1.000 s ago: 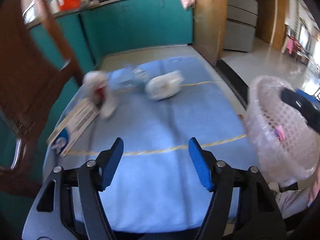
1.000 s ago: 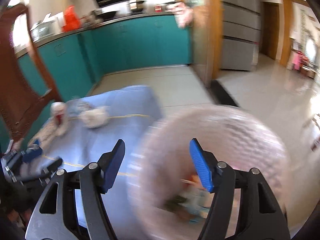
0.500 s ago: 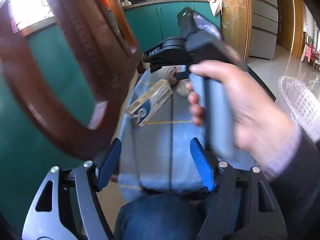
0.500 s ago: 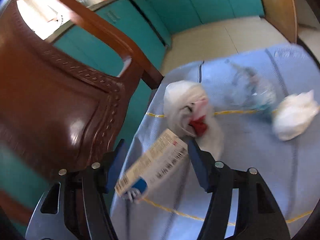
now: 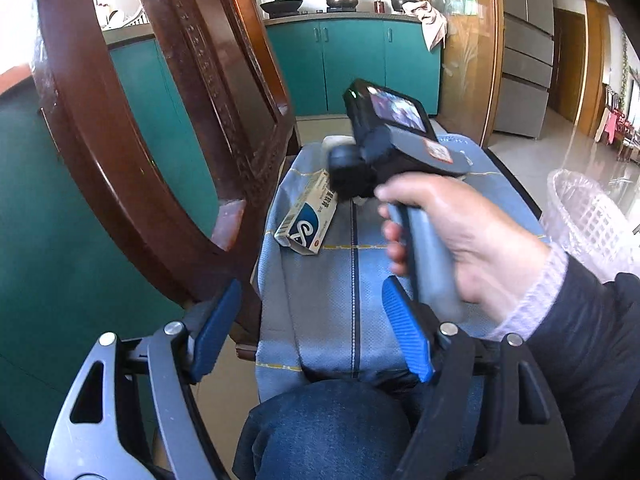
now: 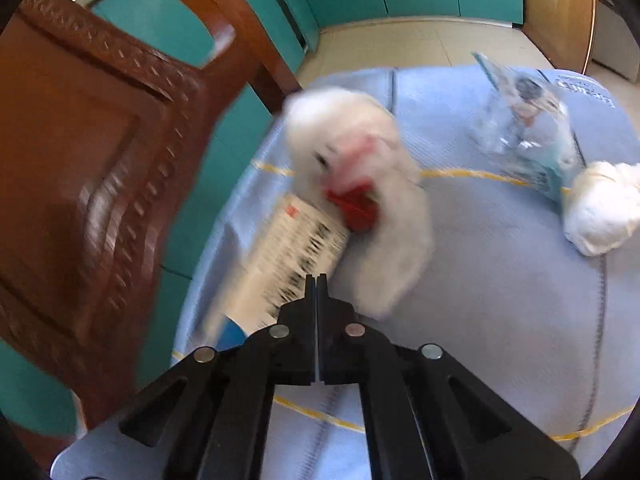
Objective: Collect trash
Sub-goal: 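Grasp the white-and-blue ointment box with the right tool and lift it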
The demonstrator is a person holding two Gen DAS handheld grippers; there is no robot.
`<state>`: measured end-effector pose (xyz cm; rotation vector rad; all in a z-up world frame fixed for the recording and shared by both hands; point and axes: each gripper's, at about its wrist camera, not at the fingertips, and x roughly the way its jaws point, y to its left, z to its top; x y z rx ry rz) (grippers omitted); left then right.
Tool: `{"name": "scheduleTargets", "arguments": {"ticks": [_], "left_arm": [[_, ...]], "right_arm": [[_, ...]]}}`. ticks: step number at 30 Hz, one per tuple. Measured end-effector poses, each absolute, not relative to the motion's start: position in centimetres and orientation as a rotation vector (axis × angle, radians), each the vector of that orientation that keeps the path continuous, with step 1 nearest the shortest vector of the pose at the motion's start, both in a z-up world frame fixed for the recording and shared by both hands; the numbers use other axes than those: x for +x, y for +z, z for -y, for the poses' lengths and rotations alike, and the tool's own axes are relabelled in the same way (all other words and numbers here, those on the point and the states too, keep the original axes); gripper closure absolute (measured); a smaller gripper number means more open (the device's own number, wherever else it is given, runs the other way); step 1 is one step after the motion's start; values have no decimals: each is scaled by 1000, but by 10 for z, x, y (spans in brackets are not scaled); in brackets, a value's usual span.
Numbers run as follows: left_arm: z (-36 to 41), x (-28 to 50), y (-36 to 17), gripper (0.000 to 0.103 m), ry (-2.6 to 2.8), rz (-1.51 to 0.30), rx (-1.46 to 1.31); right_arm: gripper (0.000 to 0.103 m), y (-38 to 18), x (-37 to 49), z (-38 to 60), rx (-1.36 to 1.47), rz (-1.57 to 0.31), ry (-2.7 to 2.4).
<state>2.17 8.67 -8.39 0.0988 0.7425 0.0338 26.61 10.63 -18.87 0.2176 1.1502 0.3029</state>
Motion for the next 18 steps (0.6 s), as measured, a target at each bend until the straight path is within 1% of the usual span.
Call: {"name": "scheduleTargets", "arguments": {"ticks": [2, 4, 5, 6, 7, 8, 12, 17, 18], "left_arm": [[-88, 19, -83, 28, 35, -735, 93], [-89, 19, -84, 27, 31, -737, 83], [-89, 18, -84, 27, 28, -739, 83], [-88, 18, -85, 27, 24, -740, 87], [-88, 18, -84, 27, 23, -740, 92], [-87, 17, -83, 27, 25, -736, 100], [-87, 14, -84, 26, 38, -732, 112], [-91, 10, -83, 26, 48, -732, 119], [-92, 10, -83, 26, 49, -734, 116]], "right_arm": [[102, -196, 262, -95, 213, -1168, 306], [101, -195, 258, -80, 332, -1165, 348], [94, -194, 258, -77, 377, -1163, 356], [76, -191, 258, -76, 419, -1159, 362], [64, -189, 261, -78, 441, -1156, 366], [47, -188, 264, -81, 462, -1154, 368], [46, -193, 283, -95, 534, -1164, 340], [46, -202, 299, -117, 450, -1178, 287], [46, -202, 301, -123, 399, -1159, 281]]}}
